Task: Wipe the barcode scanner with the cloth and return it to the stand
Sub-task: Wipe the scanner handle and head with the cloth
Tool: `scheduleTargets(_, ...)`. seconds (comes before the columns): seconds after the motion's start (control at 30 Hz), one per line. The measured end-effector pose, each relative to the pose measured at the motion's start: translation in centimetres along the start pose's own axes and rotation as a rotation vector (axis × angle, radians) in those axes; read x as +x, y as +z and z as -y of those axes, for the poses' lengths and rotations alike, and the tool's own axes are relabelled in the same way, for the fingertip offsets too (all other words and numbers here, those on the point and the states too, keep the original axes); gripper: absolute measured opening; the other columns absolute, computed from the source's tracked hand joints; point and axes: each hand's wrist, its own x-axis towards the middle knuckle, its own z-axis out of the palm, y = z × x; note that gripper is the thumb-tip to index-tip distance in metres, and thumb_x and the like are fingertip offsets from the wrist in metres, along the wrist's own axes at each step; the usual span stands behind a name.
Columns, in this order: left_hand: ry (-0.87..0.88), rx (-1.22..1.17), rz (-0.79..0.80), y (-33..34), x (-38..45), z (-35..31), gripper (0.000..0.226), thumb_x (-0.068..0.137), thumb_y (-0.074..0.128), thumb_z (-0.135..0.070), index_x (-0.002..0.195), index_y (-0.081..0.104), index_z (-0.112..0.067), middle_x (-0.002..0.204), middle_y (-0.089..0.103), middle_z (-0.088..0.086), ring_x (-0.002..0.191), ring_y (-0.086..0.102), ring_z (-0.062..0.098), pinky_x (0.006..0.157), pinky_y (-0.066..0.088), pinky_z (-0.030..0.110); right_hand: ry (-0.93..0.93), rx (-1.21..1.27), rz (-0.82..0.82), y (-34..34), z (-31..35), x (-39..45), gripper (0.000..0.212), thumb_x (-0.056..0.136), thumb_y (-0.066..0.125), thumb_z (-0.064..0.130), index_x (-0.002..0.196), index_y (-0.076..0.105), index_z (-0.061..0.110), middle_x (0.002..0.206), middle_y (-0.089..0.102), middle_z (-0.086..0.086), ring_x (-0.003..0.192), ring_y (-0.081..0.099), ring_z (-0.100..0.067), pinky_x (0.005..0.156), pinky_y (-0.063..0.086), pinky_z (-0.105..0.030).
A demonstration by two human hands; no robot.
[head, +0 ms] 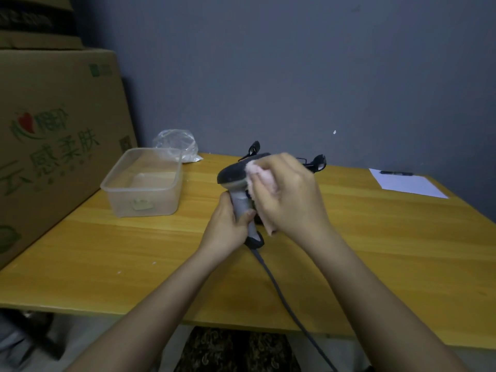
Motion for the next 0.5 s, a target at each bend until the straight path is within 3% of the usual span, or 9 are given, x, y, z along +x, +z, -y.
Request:
scheduleTargets(0.07,0.013,0.03,-0.006,-0.05,-0.06,-0.01,0.034,0.09,0.057,-0.025,0.118,0.043,-0.012,0.095,0.05,-0.006,0.08,0.046,0.011,0.052,0.029,0.014,0.056,-0.023,-0.019,0.04,-0.18,-0.03,0.011,0.085,0.06,0.016,0.092,0.062,0.007,0.088,0.064,-0.01,0.077,0.059,-0.026,0.062,0.037,-0.027)
scheduleTargets(0.2,0.014,0.03,-0.019,0.02,0.06,0.0,0.032,0.09,0.056,-0.024,0.116,0.043,-0.011,0.09,0.047,-0.005,0.073,0.044,0.008,0.052,0.029,0.017,0.005,0.008,-0.039,0.1,-0.48,-0.12,0.011,0.086,0.061,0.014,0.095,0.062,0.007,0.088,0.066,-0.009,0.078,0.06,-0.023,0.062,0.041,-0.028)
scheduleTargets(0.37,0.028,0.039,-0.018,-0.07,0.03,0.16,0.033,0.09,0.056,-0.024,0.117,0.043,-0.012,0.095,0.05,-0.003,0.083,0.047,0.015,0.055,0.032,0.02,-0.005,-0.007,-0.032,0.14,-0.86,0.21,0.008,0.085,0.062,0.012,0.091,0.062,0.007,0.085,0.065,-0.009,0.074,0.059,-0.023,0.061,0.04,-0.029)
scheduleTargets(0.43,0.027,0.051,-0.015,0.0,-0.04,0.13,0.032,0.09,0.056,-0.024,0.117,0.043,-0.013,0.092,0.048,-0.006,0.079,0.044,0.013,0.053,0.03,0.018,0.091,-0.025,-0.032,0.04,-0.85,0.38,0.008,0.086,0.061,0.015,0.091,0.059,0.009,0.087,0.064,-0.007,0.079,0.059,-0.025,0.062,0.036,-0.028)
scheduleTargets(0.5,0.024,0.049,-0.009,0.02,-0.05,0.11,0.034,0.09,0.056,-0.025,0.118,0.043,-0.012,0.092,0.048,-0.005,0.078,0.045,0.012,0.052,0.03,0.016,0.06,-0.031,-0.019,0.22,-0.77,0.32,0.008,0.087,0.059,0.015,0.09,0.058,0.008,0.085,0.06,-0.005,0.075,0.055,-0.022,0.06,0.03,-0.024)
